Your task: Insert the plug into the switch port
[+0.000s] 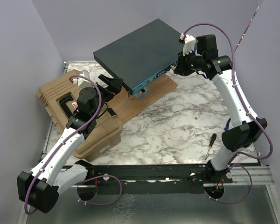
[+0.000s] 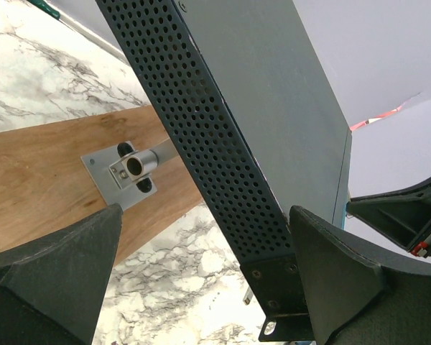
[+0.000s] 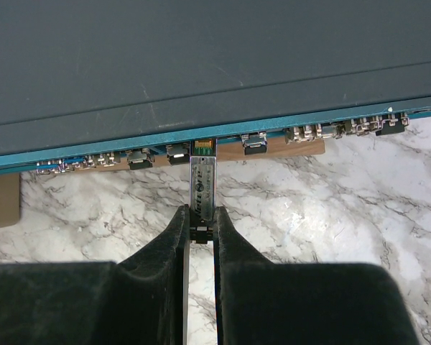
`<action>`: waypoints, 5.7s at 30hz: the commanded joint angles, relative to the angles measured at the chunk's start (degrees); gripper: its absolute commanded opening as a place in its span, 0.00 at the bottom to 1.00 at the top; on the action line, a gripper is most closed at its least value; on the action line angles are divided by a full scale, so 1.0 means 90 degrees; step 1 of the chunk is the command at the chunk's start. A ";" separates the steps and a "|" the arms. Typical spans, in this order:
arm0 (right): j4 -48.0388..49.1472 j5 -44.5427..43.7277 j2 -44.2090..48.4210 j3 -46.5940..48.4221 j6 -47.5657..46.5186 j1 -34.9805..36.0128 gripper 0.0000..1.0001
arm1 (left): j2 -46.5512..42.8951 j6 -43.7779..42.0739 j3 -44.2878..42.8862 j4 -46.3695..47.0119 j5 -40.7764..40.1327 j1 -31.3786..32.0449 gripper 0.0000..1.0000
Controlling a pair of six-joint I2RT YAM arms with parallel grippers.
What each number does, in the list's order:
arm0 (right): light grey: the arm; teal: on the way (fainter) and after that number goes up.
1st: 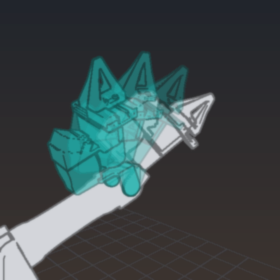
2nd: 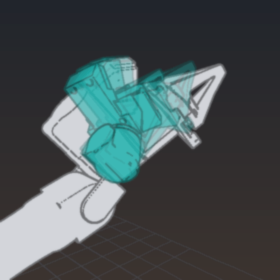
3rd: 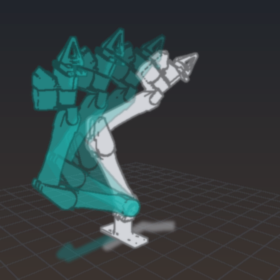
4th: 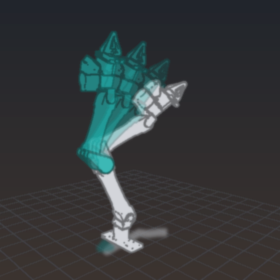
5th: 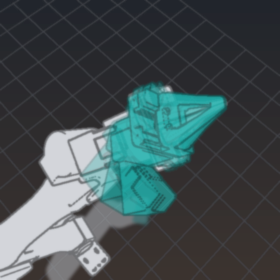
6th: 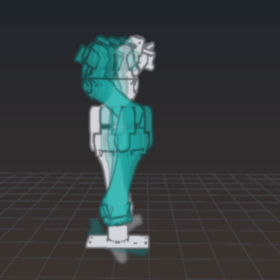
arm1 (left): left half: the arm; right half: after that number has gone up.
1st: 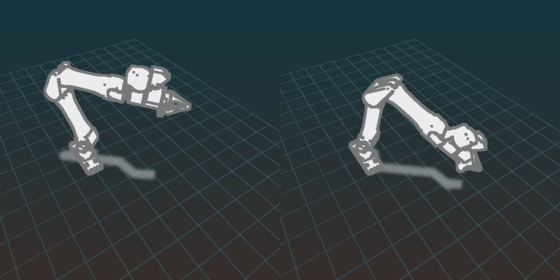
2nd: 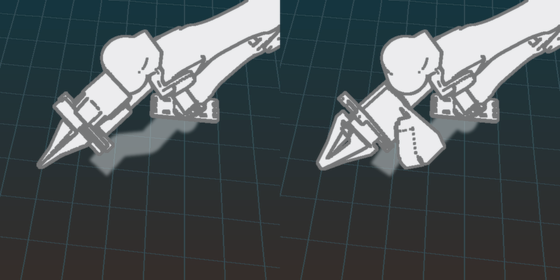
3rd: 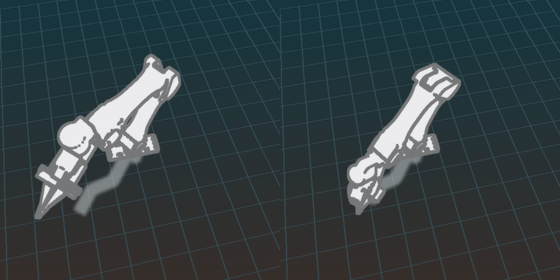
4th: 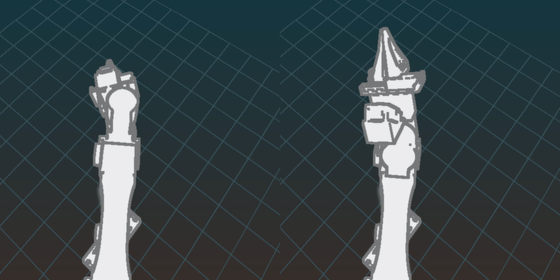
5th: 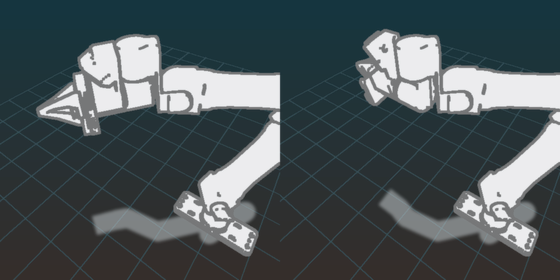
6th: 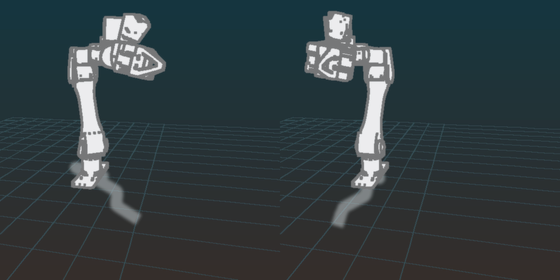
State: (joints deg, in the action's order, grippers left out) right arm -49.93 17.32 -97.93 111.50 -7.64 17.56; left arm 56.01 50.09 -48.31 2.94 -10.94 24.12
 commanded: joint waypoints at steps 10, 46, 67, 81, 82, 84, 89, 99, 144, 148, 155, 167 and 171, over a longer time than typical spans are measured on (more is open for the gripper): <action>-0.0151 -0.0147 -0.0296 0.0365 -0.0112 0.0295 0.01 | -0.0039 -0.0008 -0.0112 0.0132 0.0113 0.0016 0.99; -0.0614 -0.0041 -0.0338 0.0844 -0.0233 0.0615 0.01 | -0.0071 -0.0039 -0.0120 0.0132 0.0133 0.0016 0.99; -0.0878 0.0044 -0.0255 0.0771 -0.0765 0.0687 0.01 | -0.0110 -0.0013 -0.0066 0.0132 0.0187 0.0015 0.99; -0.1164 0.0530 -0.0618 0.1290 -0.1307 0.0375 0.01 | -0.0139 0.0020 -0.0027 0.0113 0.0229 0.0019 0.99; -0.1161 0.0601 -0.0641 0.1297 -0.1320 0.0344 0.01 | -0.0139 0.0029 -0.0023 0.0113 0.0229 0.0016 0.99; -0.1184 0.0720 -0.0708 0.1365 -0.1329 0.0289 0.01 | -0.0149 0.0044 -0.0013 0.0113 0.0244 0.0017 0.99; -0.1229 0.1100 -0.0944 0.1679 -0.1032 0.0091 0.00 | -0.0192 0.0060 0.0007 0.0102 0.0249 0.0022 0.99; -0.1104 0.1071 -0.1140 0.2004 -0.0456 -0.0095 0.00 | -0.0208 0.0070 0.0014 0.0088 0.0220 0.0018 0.99; 0.3479 0.0546 0.1868 -0.3043 0.1107 -0.0513 0.42 | 0.1046 0.2943 0.0151 0.1782 0.1117 0.0016 0.90; 0.4010 0.0601 0.2035 -0.3562 0.1240 -0.0509 0.40 | 0.1151 0.3261 0.0253 0.1991 0.1124 0.0017 0.81; 0.4332 0.0587 0.1883 -0.3748 0.1303 -0.0506 0.26 | 0.1327 0.3585 0.0319 0.2312 0.1154 0.0018 0.56; 0.4575 0.1046 0.1467 -0.3491 0.1320 -0.0507 0.08 | 0.1492 0.3839 0.0305 0.2400 0.1189 0.0015 0.23; 0.4617 0.1080 0.1338 -0.3385 0.1318 -0.0511 0.06 | 0.1508 0.3839 0.0307 0.2408 0.1188 0.0016 0.17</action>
State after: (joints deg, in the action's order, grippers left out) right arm -10.35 25.34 -84.58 78.48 4.12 12.95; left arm 68.12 83.81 -46.04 21.96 -1.32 24.08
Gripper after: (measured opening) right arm 0.066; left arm 0.506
